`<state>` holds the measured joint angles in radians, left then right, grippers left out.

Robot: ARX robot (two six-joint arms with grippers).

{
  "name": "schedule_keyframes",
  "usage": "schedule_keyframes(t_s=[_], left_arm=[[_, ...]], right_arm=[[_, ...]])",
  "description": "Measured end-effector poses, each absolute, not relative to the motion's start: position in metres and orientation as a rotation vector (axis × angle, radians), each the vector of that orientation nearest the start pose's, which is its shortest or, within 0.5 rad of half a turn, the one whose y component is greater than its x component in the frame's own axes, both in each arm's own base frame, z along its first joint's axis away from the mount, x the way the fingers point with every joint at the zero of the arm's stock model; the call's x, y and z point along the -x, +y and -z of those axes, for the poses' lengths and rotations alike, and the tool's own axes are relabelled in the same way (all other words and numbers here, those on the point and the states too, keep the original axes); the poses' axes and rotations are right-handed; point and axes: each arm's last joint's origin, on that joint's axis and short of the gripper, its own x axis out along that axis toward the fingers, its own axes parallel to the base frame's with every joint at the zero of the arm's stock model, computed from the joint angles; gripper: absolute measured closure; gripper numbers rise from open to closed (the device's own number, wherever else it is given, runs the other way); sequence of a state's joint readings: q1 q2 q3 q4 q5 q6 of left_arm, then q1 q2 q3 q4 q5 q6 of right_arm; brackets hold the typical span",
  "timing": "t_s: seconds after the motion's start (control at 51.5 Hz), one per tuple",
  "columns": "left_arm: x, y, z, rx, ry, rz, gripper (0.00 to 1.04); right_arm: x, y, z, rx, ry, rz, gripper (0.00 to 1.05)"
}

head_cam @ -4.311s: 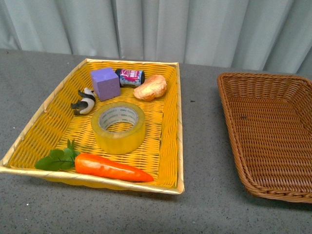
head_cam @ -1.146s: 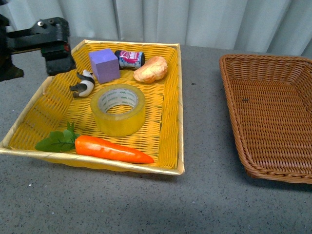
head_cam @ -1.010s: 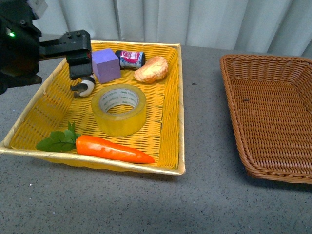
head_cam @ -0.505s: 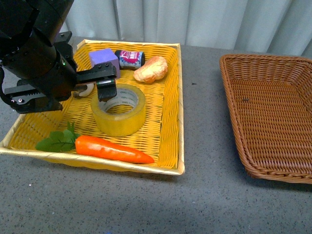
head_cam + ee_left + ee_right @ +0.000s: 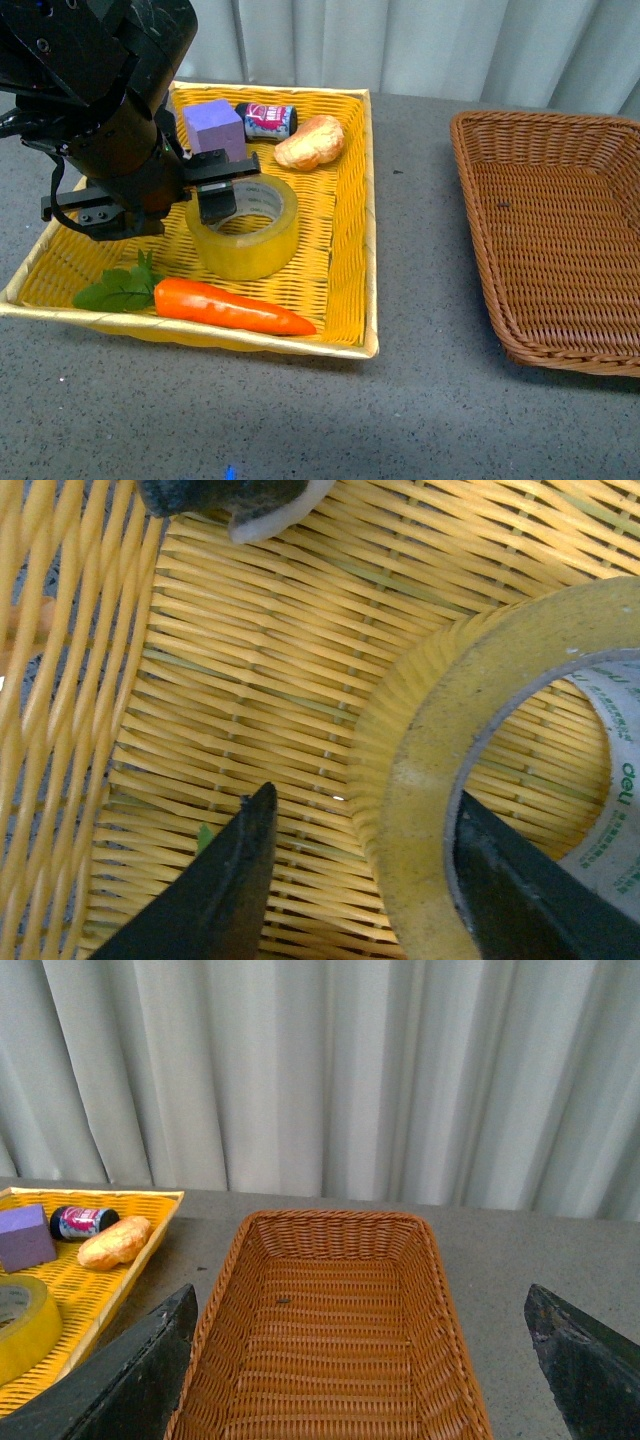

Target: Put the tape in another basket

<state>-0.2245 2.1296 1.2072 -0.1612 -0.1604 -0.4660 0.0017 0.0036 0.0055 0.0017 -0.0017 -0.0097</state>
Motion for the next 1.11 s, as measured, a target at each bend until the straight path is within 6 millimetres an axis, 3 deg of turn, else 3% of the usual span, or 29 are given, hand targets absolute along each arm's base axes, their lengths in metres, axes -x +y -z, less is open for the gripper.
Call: schedule_keyframes(t_s=[0.252, 0.447, 0.621, 0.777, 0.99, 1.107], left_arm=[[-0.393, -0.091, -0.085, 0.220, 1.039, -0.185, 0.87], [-0.392, -0.091, -0.089, 0.189, 0.995, -0.179, 0.88], [-0.384, -0.084, -0.122, 0.083, 0.876, -0.058, 0.89], [-0.384, -0.084, -0.157, -0.043, 0.780, 0.179, 0.89], [-0.390, -0.115, -0.180, -0.333, 0.562, 0.582, 0.89], [-0.391, -0.143, -0.192, -0.492, 0.480, 0.768, 0.89]], right_arm=[[-0.098, 0.000, -0.165, 0.010, -0.004, -0.003, 0.09], [-0.098, 0.000, -0.165, 0.010, -0.004, -0.003, 0.09], [-0.098, 0.000, -0.165, 0.010, -0.004, -0.003, 0.09], [-0.098, 0.000, -0.165, 0.010, -0.004, -0.003, 0.09], [-0.098, 0.000, -0.165, 0.010, -0.004, -0.003, 0.09], [-0.098, 0.000, -0.165, 0.010, -0.004, -0.003, 0.09]])
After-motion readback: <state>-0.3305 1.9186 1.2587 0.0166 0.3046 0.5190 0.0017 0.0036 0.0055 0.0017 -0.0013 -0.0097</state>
